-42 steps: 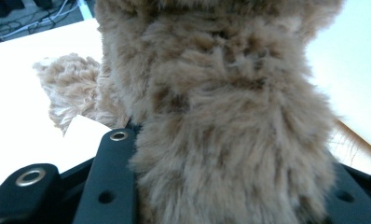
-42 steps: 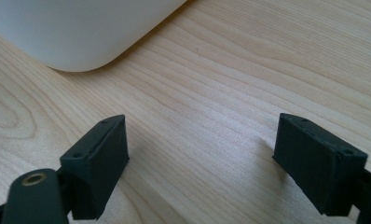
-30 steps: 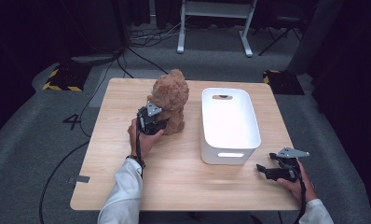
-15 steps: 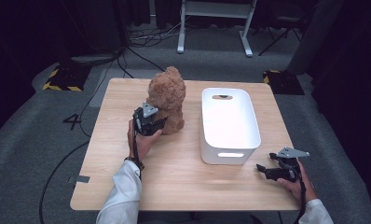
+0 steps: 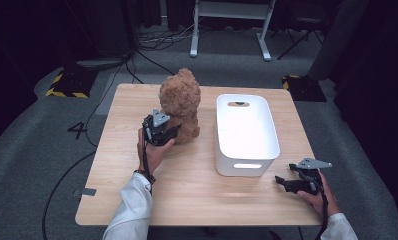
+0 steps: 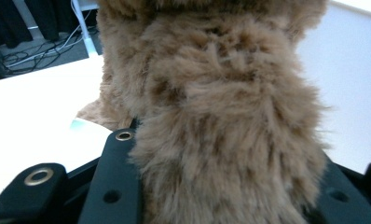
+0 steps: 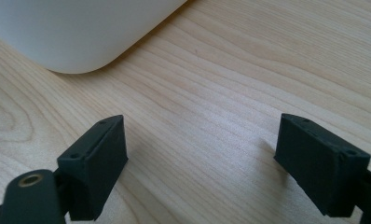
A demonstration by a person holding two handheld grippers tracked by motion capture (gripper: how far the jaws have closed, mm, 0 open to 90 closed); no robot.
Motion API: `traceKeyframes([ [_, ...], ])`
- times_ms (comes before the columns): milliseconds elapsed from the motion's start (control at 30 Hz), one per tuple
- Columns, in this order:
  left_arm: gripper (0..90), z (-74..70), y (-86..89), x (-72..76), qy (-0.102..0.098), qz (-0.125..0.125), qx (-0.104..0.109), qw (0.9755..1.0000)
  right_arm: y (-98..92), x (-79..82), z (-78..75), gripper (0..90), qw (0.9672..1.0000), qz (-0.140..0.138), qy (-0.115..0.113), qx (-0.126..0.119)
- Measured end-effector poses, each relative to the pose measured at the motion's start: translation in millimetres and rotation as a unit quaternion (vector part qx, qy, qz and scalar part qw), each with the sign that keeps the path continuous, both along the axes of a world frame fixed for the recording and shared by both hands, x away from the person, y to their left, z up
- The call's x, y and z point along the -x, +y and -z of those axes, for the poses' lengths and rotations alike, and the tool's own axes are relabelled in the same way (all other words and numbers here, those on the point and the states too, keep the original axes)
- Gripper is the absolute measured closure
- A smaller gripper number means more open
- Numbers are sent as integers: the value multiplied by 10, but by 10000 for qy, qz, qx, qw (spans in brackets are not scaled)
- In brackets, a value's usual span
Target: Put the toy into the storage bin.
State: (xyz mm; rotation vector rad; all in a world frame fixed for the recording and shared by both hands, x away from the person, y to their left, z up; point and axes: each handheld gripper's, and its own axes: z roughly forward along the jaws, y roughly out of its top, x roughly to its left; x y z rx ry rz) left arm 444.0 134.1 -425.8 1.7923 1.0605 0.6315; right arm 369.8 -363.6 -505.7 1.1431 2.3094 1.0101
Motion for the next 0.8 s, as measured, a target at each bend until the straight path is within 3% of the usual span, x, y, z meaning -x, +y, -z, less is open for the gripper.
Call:
traceKeyframes([
  [800, 606, -222, -106, 87, -162, 197, 251, 9994, -5, 16, 1, 161, 10000, 66, -17, 0],
])
